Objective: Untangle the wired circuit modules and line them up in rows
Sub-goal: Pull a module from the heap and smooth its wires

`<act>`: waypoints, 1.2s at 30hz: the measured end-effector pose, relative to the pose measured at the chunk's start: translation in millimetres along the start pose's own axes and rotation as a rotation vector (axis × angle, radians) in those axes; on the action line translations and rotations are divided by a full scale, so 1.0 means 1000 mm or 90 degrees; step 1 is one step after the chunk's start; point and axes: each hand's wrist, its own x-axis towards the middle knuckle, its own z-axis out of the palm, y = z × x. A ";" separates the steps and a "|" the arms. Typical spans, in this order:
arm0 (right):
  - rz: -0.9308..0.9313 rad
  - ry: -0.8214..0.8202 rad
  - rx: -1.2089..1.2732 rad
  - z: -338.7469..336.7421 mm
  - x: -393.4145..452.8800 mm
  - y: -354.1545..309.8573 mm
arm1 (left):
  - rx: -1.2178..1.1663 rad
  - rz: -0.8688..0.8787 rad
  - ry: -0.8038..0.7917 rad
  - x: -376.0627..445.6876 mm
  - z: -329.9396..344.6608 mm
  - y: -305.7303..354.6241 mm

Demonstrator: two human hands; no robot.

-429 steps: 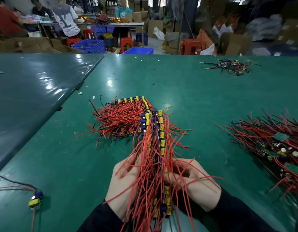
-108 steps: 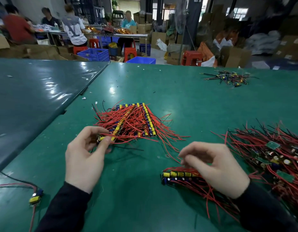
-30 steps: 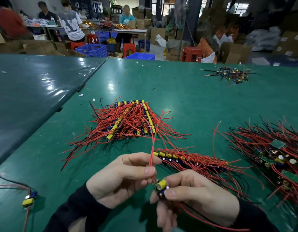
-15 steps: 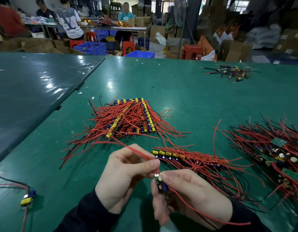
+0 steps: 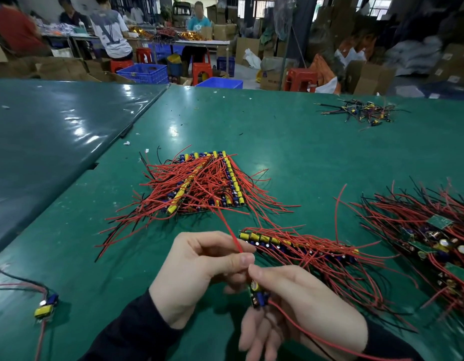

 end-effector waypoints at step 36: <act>0.005 0.098 -0.104 0.010 0.001 0.009 | 0.058 0.126 0.148 0.007 -0.010 -0.003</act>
